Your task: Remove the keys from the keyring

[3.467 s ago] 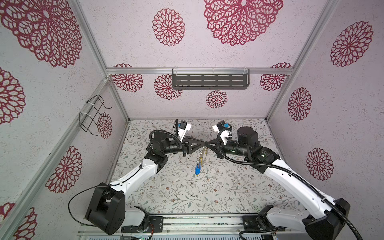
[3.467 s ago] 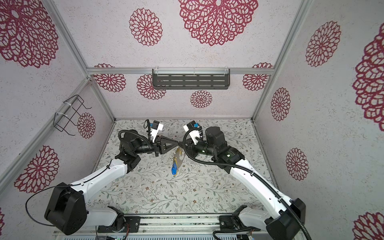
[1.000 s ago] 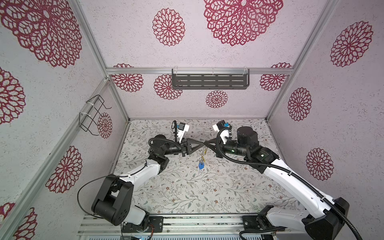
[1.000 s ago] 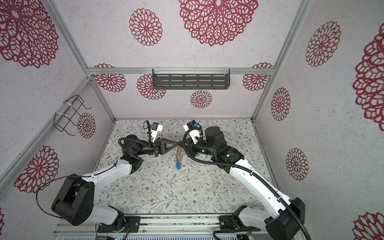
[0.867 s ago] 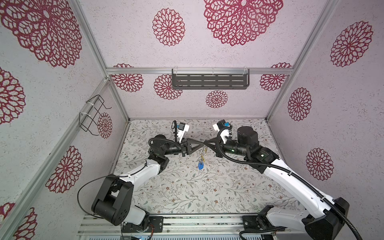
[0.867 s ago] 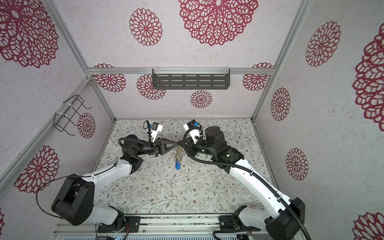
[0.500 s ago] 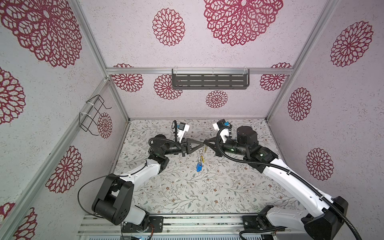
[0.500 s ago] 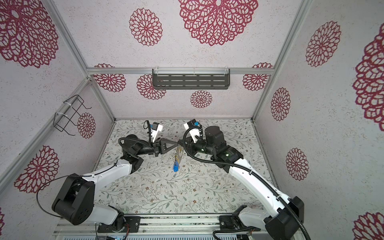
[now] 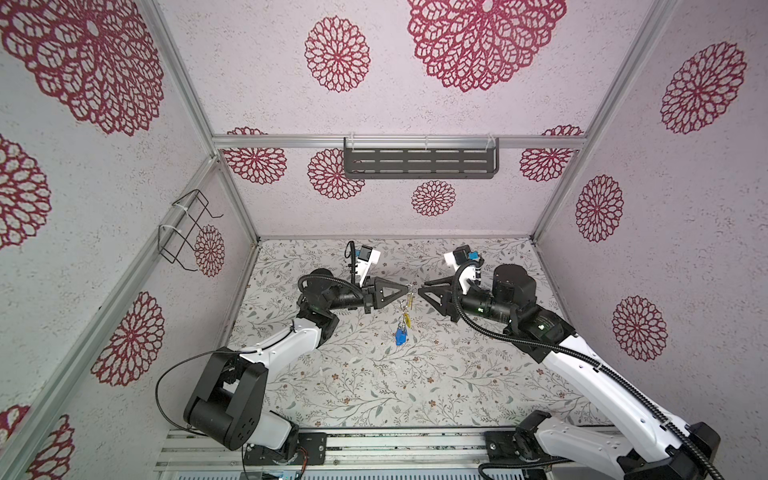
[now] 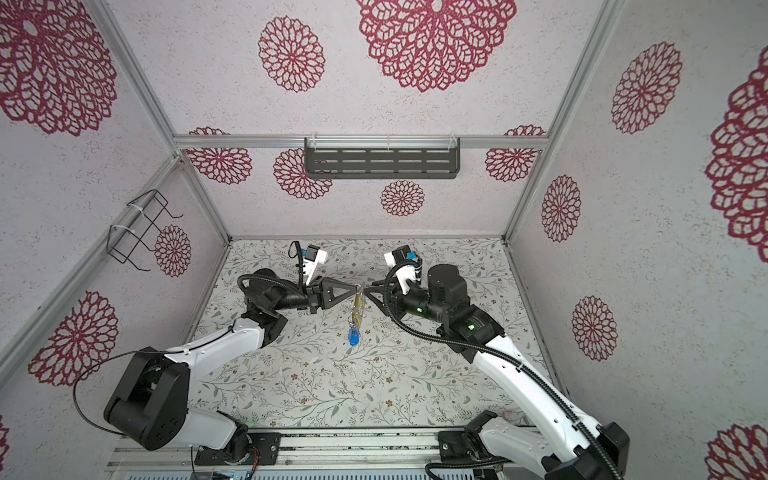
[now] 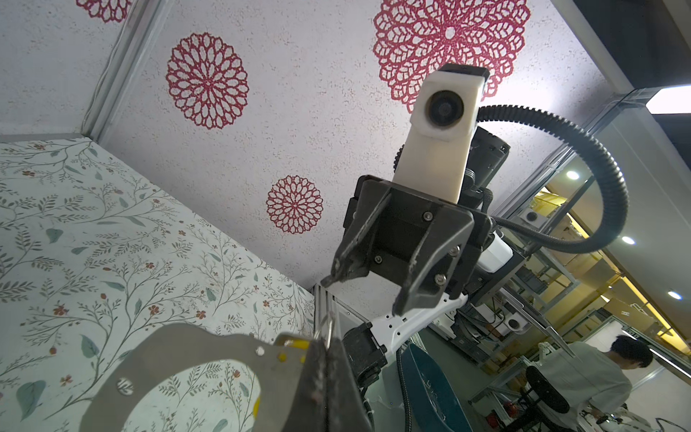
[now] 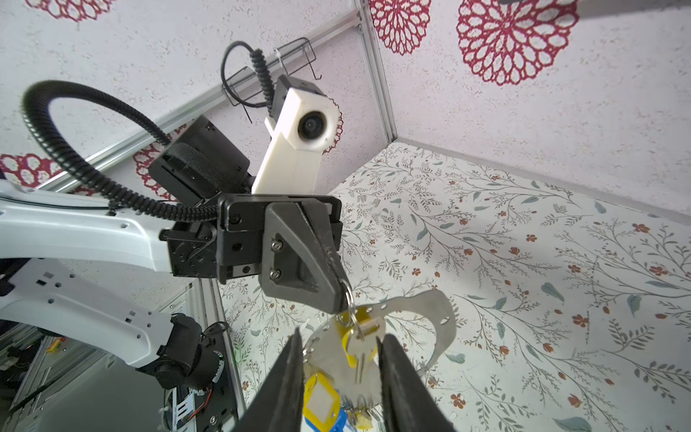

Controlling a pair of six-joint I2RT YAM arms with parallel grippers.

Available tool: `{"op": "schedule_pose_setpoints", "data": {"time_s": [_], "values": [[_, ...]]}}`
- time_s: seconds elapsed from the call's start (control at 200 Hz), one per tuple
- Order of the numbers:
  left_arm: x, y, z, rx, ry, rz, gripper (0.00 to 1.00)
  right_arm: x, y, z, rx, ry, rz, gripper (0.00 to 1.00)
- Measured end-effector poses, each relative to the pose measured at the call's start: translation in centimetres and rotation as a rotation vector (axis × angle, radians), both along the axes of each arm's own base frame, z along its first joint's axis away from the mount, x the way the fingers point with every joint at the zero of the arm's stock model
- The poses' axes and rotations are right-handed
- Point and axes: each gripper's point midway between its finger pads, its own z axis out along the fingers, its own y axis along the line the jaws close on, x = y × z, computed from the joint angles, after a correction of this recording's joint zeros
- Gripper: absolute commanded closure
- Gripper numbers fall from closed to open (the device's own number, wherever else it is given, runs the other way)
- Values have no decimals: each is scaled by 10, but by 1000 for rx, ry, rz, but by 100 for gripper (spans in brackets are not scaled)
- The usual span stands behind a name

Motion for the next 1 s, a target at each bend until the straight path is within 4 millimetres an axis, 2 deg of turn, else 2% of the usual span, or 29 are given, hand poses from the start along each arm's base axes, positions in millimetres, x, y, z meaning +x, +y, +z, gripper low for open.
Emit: {"op": "schedule_pose_setpoints", "data": {"time_s": [0.15, 0.385, 0.465, 0.671, 1.001], "values": [[-1, 0, 6, -7, -7, -4, 100, -1, 2, 2, 16, 1, 25, 64], [-1, 0, 7, -10, 6, -7, 100, 2, 15, -10, 11, 37, 87, 64], [-1, 0, 7, -11, 9, -7, 100, 4, 19, -13, 9, 49, 99, 68], [-2, 0, 8, -13, 13, -9, 100, 3, 22, -11, 24, 58, 117, 90], [-2, 2, 15, -36, -5, -1, 100, 0, 20, -12, 34, 52, 114, 96]]}}
